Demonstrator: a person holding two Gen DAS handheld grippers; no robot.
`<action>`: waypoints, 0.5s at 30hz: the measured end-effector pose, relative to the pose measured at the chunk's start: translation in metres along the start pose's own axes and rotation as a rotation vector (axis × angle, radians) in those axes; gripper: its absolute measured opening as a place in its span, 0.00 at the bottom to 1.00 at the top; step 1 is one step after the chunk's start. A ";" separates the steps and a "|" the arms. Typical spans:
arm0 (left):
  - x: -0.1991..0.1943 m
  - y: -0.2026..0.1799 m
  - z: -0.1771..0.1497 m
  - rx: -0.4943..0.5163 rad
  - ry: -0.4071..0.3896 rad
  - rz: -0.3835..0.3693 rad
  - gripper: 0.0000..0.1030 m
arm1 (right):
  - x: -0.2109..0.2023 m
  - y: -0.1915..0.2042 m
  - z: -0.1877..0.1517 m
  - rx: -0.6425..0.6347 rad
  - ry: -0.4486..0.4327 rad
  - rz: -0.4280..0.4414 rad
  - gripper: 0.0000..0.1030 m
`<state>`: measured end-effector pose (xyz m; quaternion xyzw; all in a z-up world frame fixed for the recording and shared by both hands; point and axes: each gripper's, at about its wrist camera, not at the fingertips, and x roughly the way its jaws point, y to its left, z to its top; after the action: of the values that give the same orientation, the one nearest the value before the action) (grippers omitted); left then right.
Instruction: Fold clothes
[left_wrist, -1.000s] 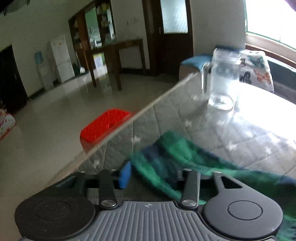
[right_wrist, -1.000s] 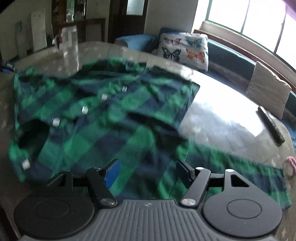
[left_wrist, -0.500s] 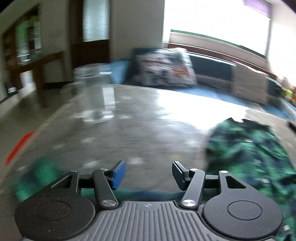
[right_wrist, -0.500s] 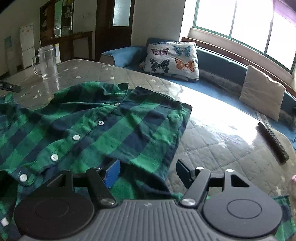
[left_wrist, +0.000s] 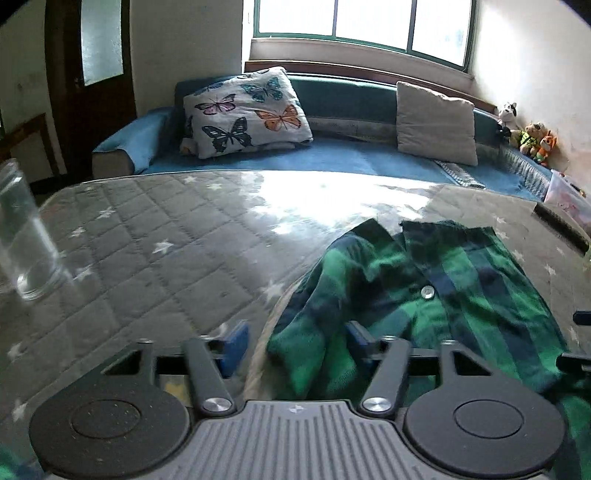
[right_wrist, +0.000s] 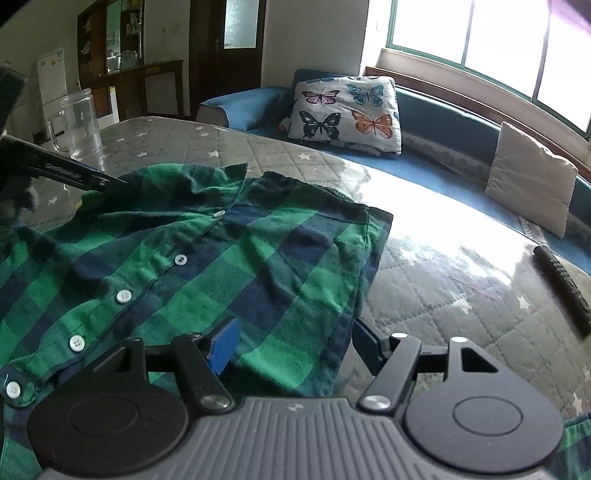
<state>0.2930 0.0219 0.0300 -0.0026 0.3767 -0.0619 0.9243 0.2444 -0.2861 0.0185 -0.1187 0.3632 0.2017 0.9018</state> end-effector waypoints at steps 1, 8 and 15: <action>0.002 -0.001 0.001 -0.003 -0.004 -0.002 0.17 | 0.002 -0.001 0.002 0.002 0.000 -0.001 0.67; -0.024 -0.044 -0.015 0.219 -0.148 -0.082 0.09 | 0.013 -0.009 0.008 0.015 0.000 -0.012 0.67; -0.047 -0.081 -0.056 0.458 -0.115 -0.275 0.26 | 0.020 -0.018 0.016 0.040 -0.008 -0.022 0.67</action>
<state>0.2117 -0.0505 0.0267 0.1517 0.2957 -0.2703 0.9036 0.2752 -0.2908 0.0174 -0.1037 0.3624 0.1851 0.9075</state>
